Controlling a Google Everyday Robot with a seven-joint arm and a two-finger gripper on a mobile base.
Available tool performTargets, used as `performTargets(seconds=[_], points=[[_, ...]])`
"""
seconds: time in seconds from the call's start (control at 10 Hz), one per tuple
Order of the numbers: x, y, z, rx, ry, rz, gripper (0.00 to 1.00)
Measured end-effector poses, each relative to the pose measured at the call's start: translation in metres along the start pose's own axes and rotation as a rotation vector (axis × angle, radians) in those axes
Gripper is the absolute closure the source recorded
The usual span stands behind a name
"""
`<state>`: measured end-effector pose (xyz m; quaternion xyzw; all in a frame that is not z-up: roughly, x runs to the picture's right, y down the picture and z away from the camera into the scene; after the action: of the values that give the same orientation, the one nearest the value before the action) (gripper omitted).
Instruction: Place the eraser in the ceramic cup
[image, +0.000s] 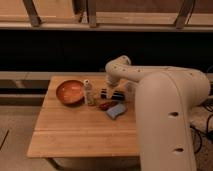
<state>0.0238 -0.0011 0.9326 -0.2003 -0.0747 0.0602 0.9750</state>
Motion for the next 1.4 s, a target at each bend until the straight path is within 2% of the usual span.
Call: performTargets(seconds=[0.3,0.9,1.1,1.4], points=[[0.010,0.012,0.022,-0.037,0.006,0.068,0.20],[-0.002,0.005,0.031,-0.042,-0.025,0.075,0.20],[0.001,0.012,0.047,-0.083,-0.024,0.079,0.20],[0.003,0.010,0.061,-0.112,-0.028,0.076,0.20]])
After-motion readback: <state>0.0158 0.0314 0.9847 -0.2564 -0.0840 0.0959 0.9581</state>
